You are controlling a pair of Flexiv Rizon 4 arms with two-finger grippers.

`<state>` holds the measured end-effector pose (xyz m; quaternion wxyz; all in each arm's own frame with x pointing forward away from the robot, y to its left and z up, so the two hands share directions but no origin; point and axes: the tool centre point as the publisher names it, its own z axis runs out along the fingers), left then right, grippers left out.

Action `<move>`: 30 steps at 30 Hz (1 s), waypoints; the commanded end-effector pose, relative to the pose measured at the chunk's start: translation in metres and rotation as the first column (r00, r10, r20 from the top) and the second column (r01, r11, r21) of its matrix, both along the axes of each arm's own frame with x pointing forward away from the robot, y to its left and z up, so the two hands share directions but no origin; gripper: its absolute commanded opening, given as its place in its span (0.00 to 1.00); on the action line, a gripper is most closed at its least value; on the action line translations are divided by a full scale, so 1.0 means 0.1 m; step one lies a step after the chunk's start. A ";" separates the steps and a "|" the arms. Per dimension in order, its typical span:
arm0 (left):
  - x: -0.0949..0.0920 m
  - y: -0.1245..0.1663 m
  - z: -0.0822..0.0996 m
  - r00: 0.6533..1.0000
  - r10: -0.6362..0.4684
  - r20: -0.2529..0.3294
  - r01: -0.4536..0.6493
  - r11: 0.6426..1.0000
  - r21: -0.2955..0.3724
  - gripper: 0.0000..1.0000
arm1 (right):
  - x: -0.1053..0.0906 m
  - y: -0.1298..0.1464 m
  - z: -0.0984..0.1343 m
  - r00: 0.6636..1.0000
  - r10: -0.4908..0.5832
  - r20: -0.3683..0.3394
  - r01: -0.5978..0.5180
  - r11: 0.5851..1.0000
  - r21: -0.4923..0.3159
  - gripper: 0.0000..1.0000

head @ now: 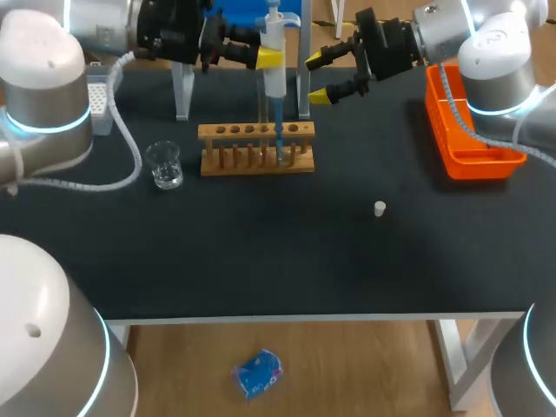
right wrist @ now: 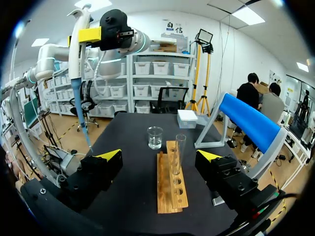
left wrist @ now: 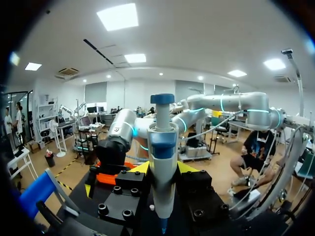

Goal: Invert the test tube, pick up the pipette, mount the tip to pipette, aspirate from beaker and dispense into the tube, eject the tip, return the pipette, and cap with the stopper.

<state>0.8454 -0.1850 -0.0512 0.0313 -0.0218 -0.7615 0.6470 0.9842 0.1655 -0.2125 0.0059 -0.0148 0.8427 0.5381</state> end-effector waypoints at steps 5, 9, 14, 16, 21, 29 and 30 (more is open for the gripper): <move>-0.04 0.01 0.00 1.000 0.029 0.005 -0.029 1.000 -0.002 0.00 | -0.06 -0.16 0.05 1.000 0.003 0.000 -0.003 1.000 0.001 1.00; -0.04 0.01 0.00 1.000 0.029 0.005 -0.029 1.000 -0.002 0.00 | -0.23 -0.47 0.13 1.000 -0.019 0.008 0.019 0.999 0.035 1.00; -0.04 0.01 0.00 1.000 0.029 0.005 -0.029 1.000 -0.002 0.00 | -0.53 -0.84 0.15 0.999 -0.031 0.026 0.028 0.992 0.123 1.00; -0.04 0.01 0.00 1.000 0.029 0.005 -0.029 1.000 -0.002 0.00 | -0.66 -0.93 0.12 0.999 -0.032 0.028 0.027 0.985 0.171 1.00; -0.04 0.01 0.00 1.000 0.029 0.005 -0.029 1.000 -0.002 0.00 | -0.97 -0.99 0.00 0.999 -0.009 0.030 0.001 0.962 0.273 1.00; -0.04 0.01 0.00 1.000 0.029 0.005 -0.029 1.000 -0.002 0.00 | -1.21 -0.80 0.08 0.997 0.068 0.020 -0.070 0.911 0.406 1.00; -0.04 0.01 0.00 1.000 0.029 0.005 -0.029 1.000 -0.002 0.00 | -1.25 -0.76 0.10 0.996 0.082 0.019 -0.082 0.904 0.419 1.00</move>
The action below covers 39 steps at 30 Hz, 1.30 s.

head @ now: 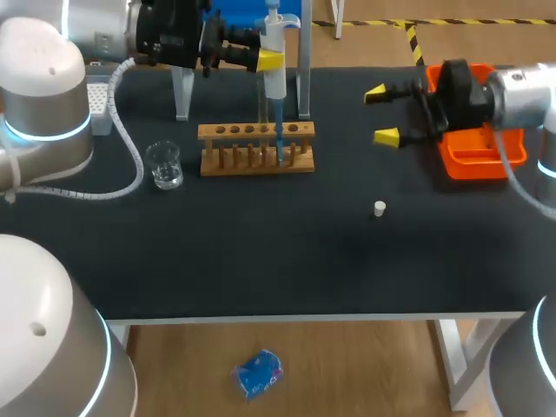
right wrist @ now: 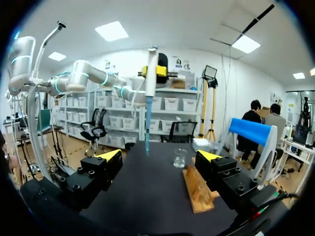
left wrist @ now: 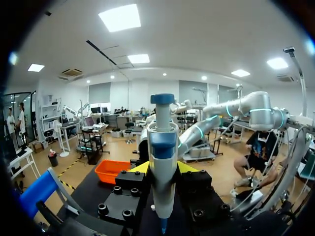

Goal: Invert the test tube, pick up the pipette, mount the tip to pipette, aspirate from beaker and dispense into the tube, eject the tip, return the pipette, and cap with the stopper.

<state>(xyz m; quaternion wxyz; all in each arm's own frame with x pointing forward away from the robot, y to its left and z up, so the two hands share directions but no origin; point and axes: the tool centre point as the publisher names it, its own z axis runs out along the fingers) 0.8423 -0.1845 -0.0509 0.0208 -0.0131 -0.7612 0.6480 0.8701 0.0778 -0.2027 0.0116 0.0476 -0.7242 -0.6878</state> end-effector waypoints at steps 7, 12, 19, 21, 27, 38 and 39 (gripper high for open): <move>-0.01 0.01 0.00 1.000 0.002 0.001 -0.002 1.000 0.000 0.00 | -0.25 0.37 -0.04 0.997 0.053 -0.048 -0.049 0.996 0.081 1.00; -0.01 0.01 0.00 1.000 0.002 0.001 -0.002 1.000 0.000 0.00 | -0.28 0.45 -0.05 0.997 0.048 -0.064 -0.044 0.997 0.062 1.00; -0.01 0.01 0.00 1.000 0.002 0.001 -0.002 1.000 0.000 0.00 | -0.28 0.45 -0.05 0.997 0.048 -0.064 -0.044 0.997 0.062 1.00; -0.01 0.01 0.00 1.000 0.002 0.001 -0.002 1.000 0.000 0.00 | -0.28 0.45 -0.05 0.997 0.048 -0.064 -0.044 0.997 0.062 1.00; -0.01 0.09 -0.07 0.999 0.023 0.026 -0.023 1.000 0.000 0.00 | -0.28 0.45 -0.05 0.997 0.048 -0.064 -0.044 0.997 0.062 1.00; -0.07 0.02 -0.40 0.999 0.024 0.027 -0.023 0.999 -0.037 0.00 | -0.28 0.45 -0.05 0.997 0.048 -0.064 -0.044 0.997 0.062 1.00; -0.07 0.00 -0.42 0.999 0.022 0.027 -0.021 0.999 -0.036 0.00 | -0.28 0.45 -0.05 0.997 0.048 -0.064 -0.044 0.997 0.062 1.00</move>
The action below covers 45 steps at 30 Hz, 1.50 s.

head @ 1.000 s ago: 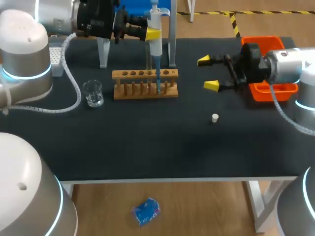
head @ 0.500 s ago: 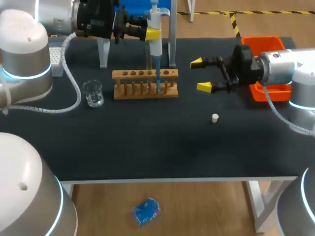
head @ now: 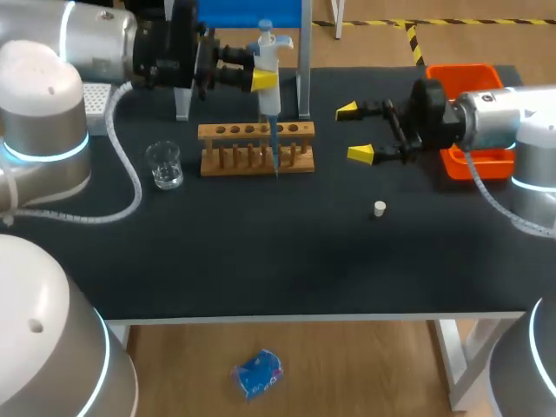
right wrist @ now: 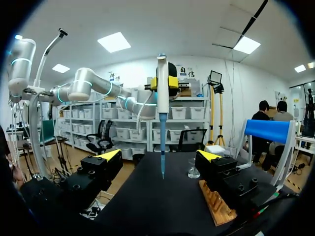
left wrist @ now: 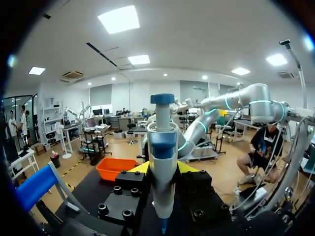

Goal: Invert the test tube, pick up the pipette, mount the tip to pipette, aspirate from beaker and dispense into the tube, eject the tip, return the pipette, and cap with the stopper.

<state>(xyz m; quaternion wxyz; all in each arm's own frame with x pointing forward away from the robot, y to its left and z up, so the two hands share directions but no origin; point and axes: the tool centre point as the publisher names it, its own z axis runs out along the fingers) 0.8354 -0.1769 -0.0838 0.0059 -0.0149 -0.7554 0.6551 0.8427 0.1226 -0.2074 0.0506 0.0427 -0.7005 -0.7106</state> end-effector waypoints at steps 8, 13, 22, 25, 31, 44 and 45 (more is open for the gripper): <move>0.02 -0.15 -0.20 1.000 -0.010 -0.008 0.011 1.000 0.017 0.00 | -0.01 0.00 0.00 1.000 -0.002 0.001 0.002 1.000 -0.001 1.00; 0.03 -0.22 -0.25 0.999 -0.037 -0.022 0.039 0.995 0.092 0.00 | -0.01 0.00 0.00 1.000 -0.002 0.001 0.002 1.000 -0.001 1.00; 0.05 -0.26 -0.29 0.998 -0.043 -0.035 0.047 0.991 0.128 0.00 | -0.01 0.00 0.00 1.000 -0.002 0.001 0.002 1.000 -0.001 1.00; 0.05 -0.26 -0.29 0.998 -0.043 -0.035 0.047 0.991 0.128 0.00 | -0.01 0.00 0.00 1.000 -0.002 0.001 0.002 1.000 -0.001 1.00; 0.05 -0.26 -0.29 0.998 -0.043 -0.035 0.047 0.991 0.128 0.00 | -0.01 0.00 0.00 1.000 -0.002 0.001 0.002 1.000 -0.001 1.00; 0.05 -0.26 -0.29 0.998 -0.043 -0.035 0.047 0.991 0.128 0.00 | -0.12 0.43 0.24 1.000 0.027 0.001 -0.027 0.999 -0.019 1.00; 0.05 -0.26 -0.29 0.998 -0.043 -0.035 0.047 0.991 0.128 0.00 | -0.12 0.46 0.25 1.000 0.026 0.000 -0.026 0.999 -0.019 1.00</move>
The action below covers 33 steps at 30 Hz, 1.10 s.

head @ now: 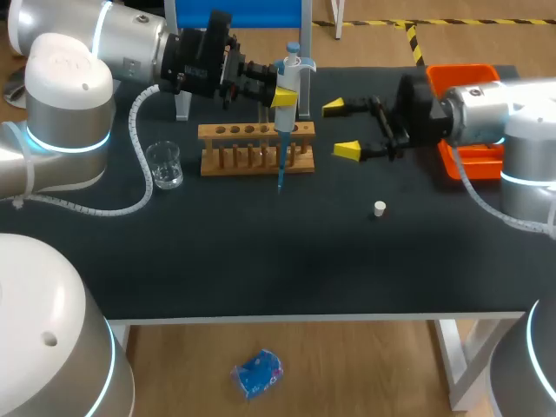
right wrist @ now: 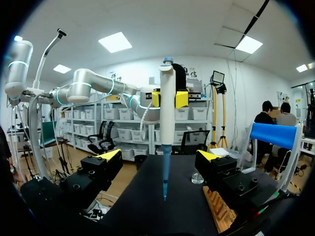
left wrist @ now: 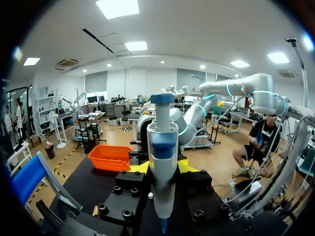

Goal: Invert the test tube, pick up the pipette, mount the tip to pipette, aspirate from beaker and dispense into the tube, eject the tip, return the pipette, and cap with the stopper.

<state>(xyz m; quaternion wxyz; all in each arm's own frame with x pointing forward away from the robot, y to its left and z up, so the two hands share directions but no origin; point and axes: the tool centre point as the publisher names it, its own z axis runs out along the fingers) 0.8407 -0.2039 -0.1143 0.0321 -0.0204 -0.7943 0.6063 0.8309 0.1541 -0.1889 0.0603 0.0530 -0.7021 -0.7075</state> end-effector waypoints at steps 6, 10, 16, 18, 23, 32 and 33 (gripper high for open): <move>0.00 0.01 0.01 1.000 -0.003 -0.002 0.003 1.000 0.004 0.00 | -0.02 0.34 0.15 1.000 -0.005 -0.002 0.005 1.000 0.013 1.00; 0.00 0.01 0.01 1.000 -0.003 -0.002 0.003 1.000 0.004 0.00 | -0.06 0.45 0.19 1.000 -0.003 0.004 0.002 1.000 0.024 1.00; 0.00 0.01 0.01 1.000 -0.003 -0.002 0.003 1.000 0.004 0.00 | -0.09 0.55 0.21 1.000 -0.012 -0.005 0.012 0.999 0.052 0.84; 0.00 0.01 0.01 1.000 -0.003 -0.002 0.003 1.000 0.004 0.00 | -0.11 0.59 0.22 1.000 -0.020 -0.011 0.021 0.998 0.066 0.92; 0.00 0.01 0.01 1.000 -0.003 -0.002 0.003 1.000 0.004 0.00 | -0.12 0.65 0.22 1.000 -0.027 -0.014 0.028 0.996 0.080 0.89; 0.00 0.01 0.01 1.000 -0.003 -0.002 0.003 1.000 0.004 0.00 | -0.13 0.73 0.26 0.999 -0.040 -0.012 0.041 0.994 0.100 0.60; 0.00 0.01 0.01 1.000 -0.003 -0.002 0.003 1.000 0.004 0.00 | -0.12 0.73 0.26 0.999 -0.041 -0.011 0.042 0.994 0.101 0.56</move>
